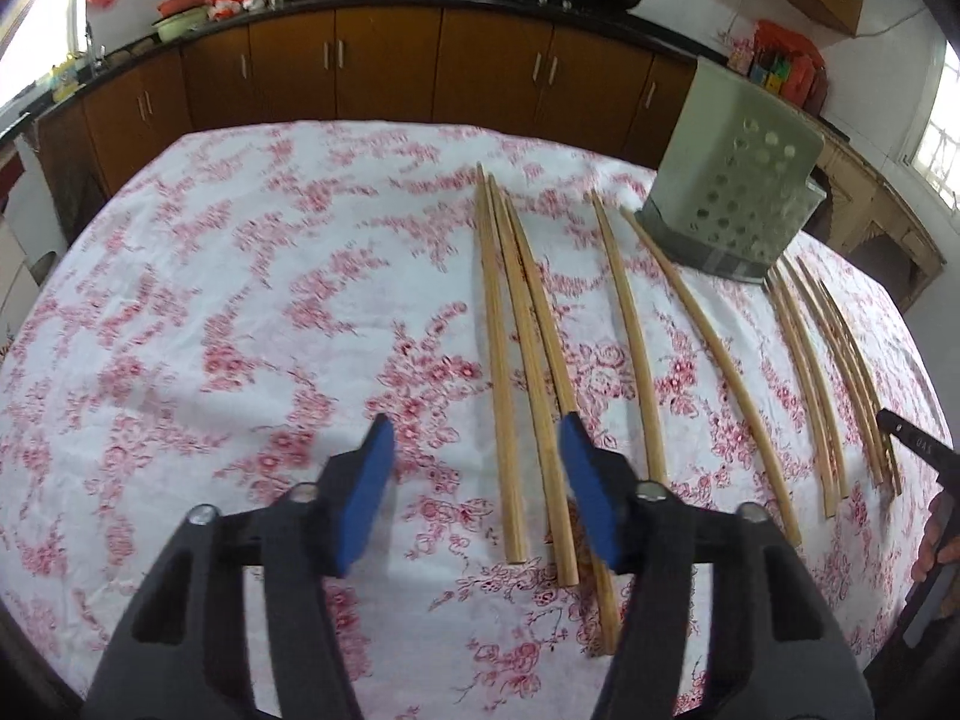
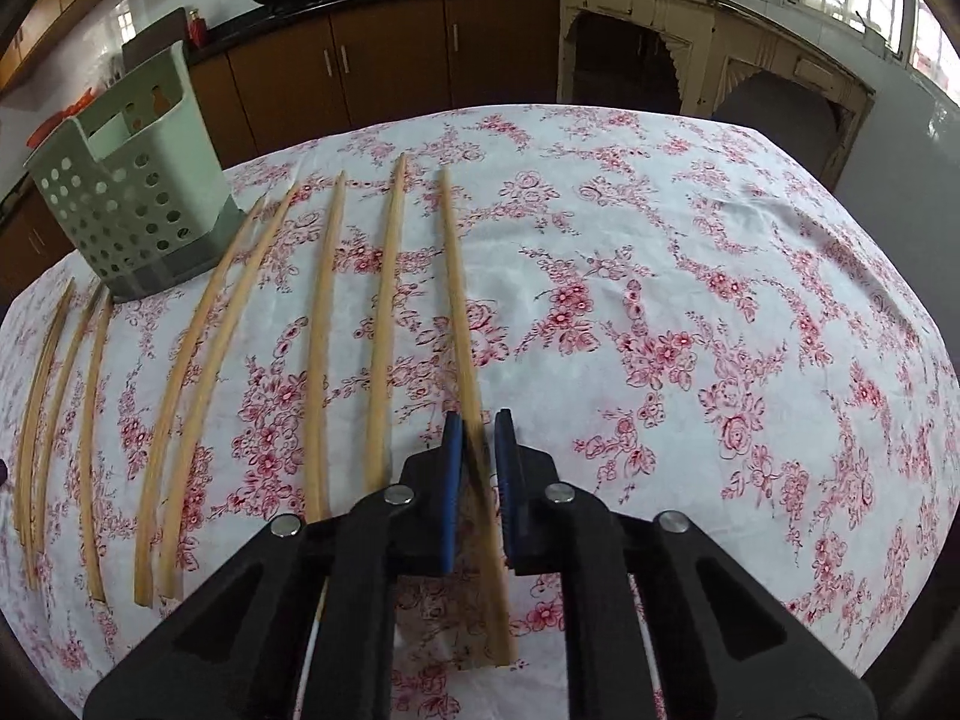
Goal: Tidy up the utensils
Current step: 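Lower the right gripper onto a bamboo chopstick and close while the left gripper grasps another, then lift the right gripper's chopstick upright over the green holder while the left gripper carries its chopstick there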
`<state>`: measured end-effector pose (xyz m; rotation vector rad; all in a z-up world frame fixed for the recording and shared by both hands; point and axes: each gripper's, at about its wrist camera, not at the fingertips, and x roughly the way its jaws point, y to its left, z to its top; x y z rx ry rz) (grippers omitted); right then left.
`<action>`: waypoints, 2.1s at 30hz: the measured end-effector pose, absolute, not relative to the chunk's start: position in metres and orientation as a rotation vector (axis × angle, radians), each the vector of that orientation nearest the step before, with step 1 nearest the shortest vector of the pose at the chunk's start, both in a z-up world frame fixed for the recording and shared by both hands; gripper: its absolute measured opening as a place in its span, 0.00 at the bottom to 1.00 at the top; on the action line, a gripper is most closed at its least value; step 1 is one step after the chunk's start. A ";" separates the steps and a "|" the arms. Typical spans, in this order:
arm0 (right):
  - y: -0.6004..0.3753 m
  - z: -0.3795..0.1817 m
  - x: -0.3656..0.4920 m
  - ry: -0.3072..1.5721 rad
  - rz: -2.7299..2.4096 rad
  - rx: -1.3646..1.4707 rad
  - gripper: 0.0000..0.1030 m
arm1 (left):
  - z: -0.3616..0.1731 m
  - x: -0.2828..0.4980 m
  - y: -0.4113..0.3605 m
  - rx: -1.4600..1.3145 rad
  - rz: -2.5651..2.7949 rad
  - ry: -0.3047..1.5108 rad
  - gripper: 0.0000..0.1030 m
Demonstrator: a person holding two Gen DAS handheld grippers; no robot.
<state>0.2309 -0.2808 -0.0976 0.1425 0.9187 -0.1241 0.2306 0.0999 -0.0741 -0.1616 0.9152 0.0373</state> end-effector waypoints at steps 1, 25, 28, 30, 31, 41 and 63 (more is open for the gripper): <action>-0.281 -0.097 0.228 0.917 -0.127 0.148 0.11 | -0.077 0.233 0.099 -0.160 0.029 0.926 0.47; -0.289 -0.103 0.228 0.895 -0.149 0.175 0.12 | -0.083 0.245 0.109 -0.076 0.080 0.963 0.12; -0.287 -0.103 0.219 0.892 -0.140 0.168 0.14 | -0.083 0.234 0.107 -0.079 0.071 0.955 0.22; -0.286 -0.103 0.214 0.893 -0.133 0.174 0.18 | -0.083 0.229 0.105 -0.073 0.075 0.953 0.25; -0.285 -0.103 0.212 0.893 -0.130 0.175 0.18 | -0.083 0.227 0.103 -0.069 0.077 0.952 0.25; -0.288 -0.102 0.202 0.871 -0.103 0.210 0.08 | -0.083 0.219 0.098 -0.050 0.084 0.943 0.07; -0.285 -0.104 0.199 0.865 -0.078 0.170 0.08 | -0.083 0.215 0.100 -0.057 0.079 0.950 0.11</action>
